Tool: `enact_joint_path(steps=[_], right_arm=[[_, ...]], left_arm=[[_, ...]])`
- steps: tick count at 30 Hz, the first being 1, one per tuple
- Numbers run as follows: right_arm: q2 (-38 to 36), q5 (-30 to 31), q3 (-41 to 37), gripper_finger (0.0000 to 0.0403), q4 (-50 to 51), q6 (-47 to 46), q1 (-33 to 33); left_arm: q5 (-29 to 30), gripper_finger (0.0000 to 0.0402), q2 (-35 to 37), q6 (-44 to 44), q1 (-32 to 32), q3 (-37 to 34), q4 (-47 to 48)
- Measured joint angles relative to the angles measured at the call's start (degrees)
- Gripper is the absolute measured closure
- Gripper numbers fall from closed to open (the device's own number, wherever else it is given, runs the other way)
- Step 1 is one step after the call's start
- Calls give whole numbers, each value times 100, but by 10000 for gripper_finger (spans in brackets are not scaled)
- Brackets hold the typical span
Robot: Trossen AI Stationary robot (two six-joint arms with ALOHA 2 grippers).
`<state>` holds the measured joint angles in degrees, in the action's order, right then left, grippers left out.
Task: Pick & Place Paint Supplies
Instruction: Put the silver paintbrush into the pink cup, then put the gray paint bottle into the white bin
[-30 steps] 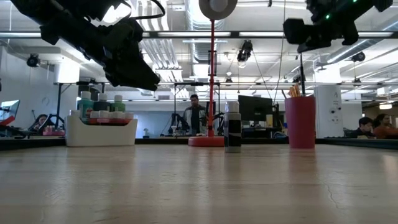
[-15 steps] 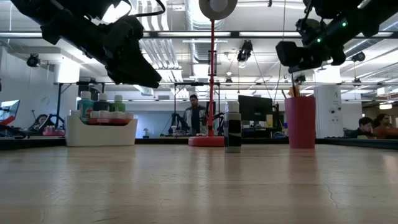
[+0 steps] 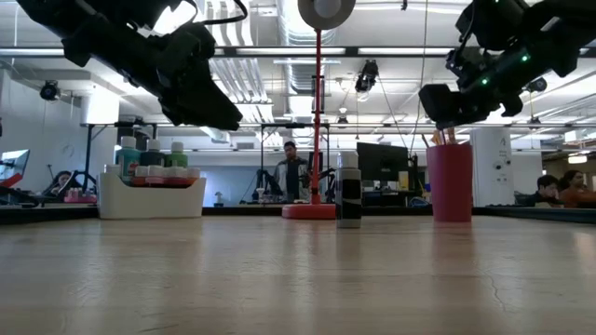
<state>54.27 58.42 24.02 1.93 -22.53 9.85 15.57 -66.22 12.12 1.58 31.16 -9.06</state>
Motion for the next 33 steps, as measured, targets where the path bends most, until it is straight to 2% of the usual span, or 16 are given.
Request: enact_joint_path(steps=[12,16,21,24,33], right_arm=[[96,-18,-19,389,-60,-10,-4],[95,-29,-19,357,-61,-2,-4],[93,-60,-19,298,-99,21,-9],[85,-60,55,269,-131,280,-9],[53,-52,1299,221,-149,1729,-13]], left_arm=[[0,170,0,4,0,0,2],[0,170,0,4,0,0,2],[0,170,0,7,0,0,2],[0,170,0,9,0,0,2],[0,170,0,27,0,0,4]])
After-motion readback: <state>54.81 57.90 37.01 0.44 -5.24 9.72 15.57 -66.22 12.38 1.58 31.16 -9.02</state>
